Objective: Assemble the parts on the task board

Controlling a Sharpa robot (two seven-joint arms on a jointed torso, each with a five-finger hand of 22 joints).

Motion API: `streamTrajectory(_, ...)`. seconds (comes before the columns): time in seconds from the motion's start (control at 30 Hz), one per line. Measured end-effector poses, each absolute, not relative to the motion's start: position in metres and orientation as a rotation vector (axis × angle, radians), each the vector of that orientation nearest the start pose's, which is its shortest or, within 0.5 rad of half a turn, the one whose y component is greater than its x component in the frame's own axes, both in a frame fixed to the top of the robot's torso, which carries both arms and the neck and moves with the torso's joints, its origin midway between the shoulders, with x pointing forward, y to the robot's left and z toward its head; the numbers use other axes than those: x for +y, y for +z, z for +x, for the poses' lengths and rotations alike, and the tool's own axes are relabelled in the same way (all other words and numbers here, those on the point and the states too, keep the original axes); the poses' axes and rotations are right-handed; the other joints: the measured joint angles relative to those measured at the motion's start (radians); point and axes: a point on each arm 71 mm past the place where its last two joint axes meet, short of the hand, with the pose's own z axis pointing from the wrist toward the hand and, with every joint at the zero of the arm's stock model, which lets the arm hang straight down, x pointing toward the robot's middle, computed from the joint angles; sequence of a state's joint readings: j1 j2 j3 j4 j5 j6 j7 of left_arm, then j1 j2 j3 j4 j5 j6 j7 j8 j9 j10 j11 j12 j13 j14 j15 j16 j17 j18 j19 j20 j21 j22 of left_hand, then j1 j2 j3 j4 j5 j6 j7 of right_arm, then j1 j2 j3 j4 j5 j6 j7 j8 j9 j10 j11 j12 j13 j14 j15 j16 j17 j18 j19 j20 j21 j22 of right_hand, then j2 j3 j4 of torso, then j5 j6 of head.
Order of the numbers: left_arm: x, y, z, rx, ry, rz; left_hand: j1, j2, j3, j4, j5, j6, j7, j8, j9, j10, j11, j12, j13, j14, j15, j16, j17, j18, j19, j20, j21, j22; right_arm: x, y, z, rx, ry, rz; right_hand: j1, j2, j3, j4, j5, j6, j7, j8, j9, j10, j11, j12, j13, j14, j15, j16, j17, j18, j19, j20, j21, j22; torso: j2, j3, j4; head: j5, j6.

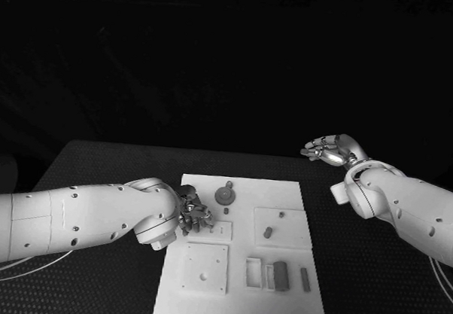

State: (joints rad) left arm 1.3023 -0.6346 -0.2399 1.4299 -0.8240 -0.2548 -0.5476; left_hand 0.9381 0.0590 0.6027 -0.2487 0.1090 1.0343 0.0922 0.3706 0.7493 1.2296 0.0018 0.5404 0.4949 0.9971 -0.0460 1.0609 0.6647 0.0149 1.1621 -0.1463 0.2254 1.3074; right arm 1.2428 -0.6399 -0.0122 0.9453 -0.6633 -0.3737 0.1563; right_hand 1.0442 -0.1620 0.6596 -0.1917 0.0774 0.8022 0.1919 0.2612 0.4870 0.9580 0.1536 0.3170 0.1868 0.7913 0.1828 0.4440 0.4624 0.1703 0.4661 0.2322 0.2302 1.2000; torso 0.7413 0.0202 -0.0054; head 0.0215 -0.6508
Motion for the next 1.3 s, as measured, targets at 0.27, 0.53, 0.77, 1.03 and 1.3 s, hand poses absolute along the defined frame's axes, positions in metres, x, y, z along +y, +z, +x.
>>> streamTrajectory(0.27,0.1534,-0.243,0.4867,2.193,-0.466,-0.479,0.0,0.0,0.0,0.0,0.004,0.002,-0.002,0.004,0.001,0.0,0.0,0.0,0.001,0.005,-0.002,0.0,0.001,0.0,0.001,0.002,0.004,0.0,-0.2873,-0.1776,0.5862,1.475,0.817,0.655,0.0,0.0,0.0,0.0,0.0,0.0,0.0,0.0,-0.001,0.0,0.0,0.0,-0.002,-0.004,0.003,-0.001,0.001,0.0,0.0,0.0,0.0,0.002,0.0,0.0,0.0001,-0.001,-0.002)
streamTrajectory(0.53,0.1515,-0.2445,0.486,2.188,-0.461,-0.456,-0.007,-0.007,0.0,0.0,0.004,0.003,-0.003,0.004,0.002,0.002,-0.002,0.0,0.002,0.005,-0.002,0.0,0.002,0.0,0.002,0.001,0.004,0.0,-0.2865,-0.1776,0.586,1.477,0.82,0.653,0.004,0.004,0.0,0.0,0.0,0.0,0.0,0.0,-0.002,-0.004,0.004,-0.004,-0.004,-0.004,0.003,-0.005,0.002,0.0,0.0,0.0,0.0,0.003,0.0,0.0,0.0001,-0.001,-0.005)
streamTrajectory(0.77,0.1493,-0.2446,0.485,2.182,-0.458,-0.431,-0.01,-0.01,0.003,-0.003,0.004,0.007,-0.007,0.004,0.002,0.007,-0.004,0.0,0.003,0.007,-0.001,0.0,0.002,0.0,0.007,0.0,0.004,0.001,-0.2859,-0.1779,0.5861,1.481,0.823,0.652,0.004,0.004,0.0,0.0,0.0,0.0,0.0,0.0,-0.003,-0.004,0.004,-0.004,-0.005,-0.004,0.003,-0.005,0.003,0.0,0.0,0.0,-0.004,0.004,0.0,0.0006,-0.0001,-0.001,-0.007)
streamTrajectory(1.03,0.1496,-0.2444,0.4854,2.175,-0.45,-0.416,-0.01,-0.01,0.004,-0.004,0.004,0.007,-0.007,0.004,-0.004,0.008,-0.005,0.0,0.003,0.007,0.0,0.0,0.002,0.0,0.007,0.0,0.004,0.001,-0.2848,-0.1786,0.5862,1.487,0.827,0.651,0.004,0.004,-0.003,0.003,0.0,-0.003,0.003,0.0,-0.005,-0.004,0.004,-0.004,-0.008,-0.007,0.007,-0.008,0.005,0.0,0.0,0.0,-0.004,0.007,0.0,0.001,0.0001,0.0,-0.009)
streamTrajectory(1.3,0.1484,-0.2486,0.4839,2.182,-0.447,-0.412,-0.01,-0.01,0.005,-0.005,0.002,0.007,-0.007,0.0,-0.004,0.009,-0.005,0.0,0.003,0.008,0.0,0.0,0.003,0.0,0.007,0.0,0.004,0.0,-0.2842,-0.1792,0.5861,1.49,0.83,0.65,0.004,0.004,-0.003,0.003,0.0,-0.003,0.003,0.0,-0.006,-0.004,0.004,-0.008,-0.008,-0.007,0.007,-0.008,0.005,0.0,0.0,0.0,-0.008,0.008,0.0,0.0008,0.0002,0.001,-0.009)
